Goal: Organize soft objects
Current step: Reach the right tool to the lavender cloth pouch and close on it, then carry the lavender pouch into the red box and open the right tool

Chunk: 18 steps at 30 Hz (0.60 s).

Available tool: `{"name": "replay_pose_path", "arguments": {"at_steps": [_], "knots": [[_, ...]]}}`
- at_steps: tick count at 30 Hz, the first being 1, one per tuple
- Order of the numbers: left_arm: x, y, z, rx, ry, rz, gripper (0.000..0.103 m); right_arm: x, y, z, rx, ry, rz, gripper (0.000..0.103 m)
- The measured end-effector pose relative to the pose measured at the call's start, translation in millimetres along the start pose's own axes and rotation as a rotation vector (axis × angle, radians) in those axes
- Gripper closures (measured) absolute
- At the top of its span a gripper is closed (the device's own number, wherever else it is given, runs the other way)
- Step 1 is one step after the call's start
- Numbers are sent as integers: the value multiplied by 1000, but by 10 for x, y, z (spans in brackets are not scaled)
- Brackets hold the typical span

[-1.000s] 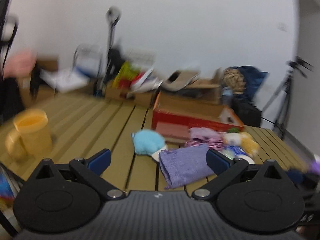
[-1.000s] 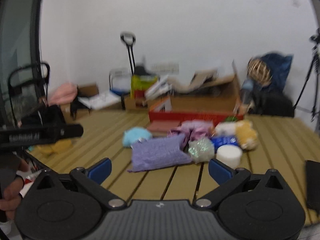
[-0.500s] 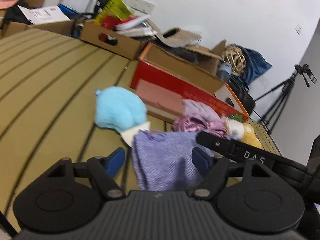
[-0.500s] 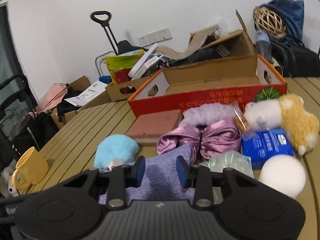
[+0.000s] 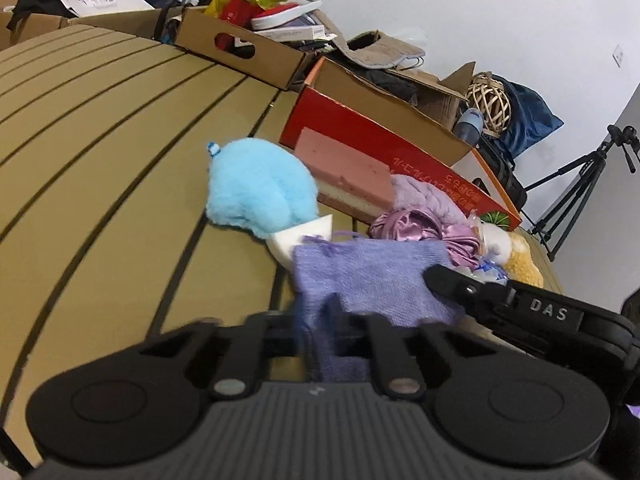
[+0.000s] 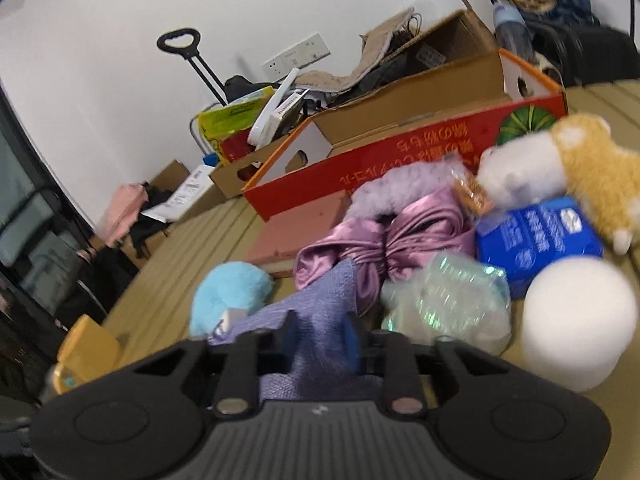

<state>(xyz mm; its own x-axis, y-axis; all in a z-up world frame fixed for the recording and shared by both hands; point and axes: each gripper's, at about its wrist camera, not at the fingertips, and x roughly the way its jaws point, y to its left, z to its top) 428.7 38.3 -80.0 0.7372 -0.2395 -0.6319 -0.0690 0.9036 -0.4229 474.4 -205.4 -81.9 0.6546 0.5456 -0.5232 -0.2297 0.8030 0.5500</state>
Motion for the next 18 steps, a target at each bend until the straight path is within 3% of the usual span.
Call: {"name": "replay_pose_path", "arguments": {"at_steps": [3,10,18], "knots": [[-104,-12,-18,5,-30,-27,98,-88,66,-66,-7,-16,-23,97],[-500,-242,-170,136,-146,-102,99,-485,382,-222,-125,-90,-96,98],[-721,-610,-63,269,-252,-158,99,-797,513,-92,-127,-196,-84,99]]}}
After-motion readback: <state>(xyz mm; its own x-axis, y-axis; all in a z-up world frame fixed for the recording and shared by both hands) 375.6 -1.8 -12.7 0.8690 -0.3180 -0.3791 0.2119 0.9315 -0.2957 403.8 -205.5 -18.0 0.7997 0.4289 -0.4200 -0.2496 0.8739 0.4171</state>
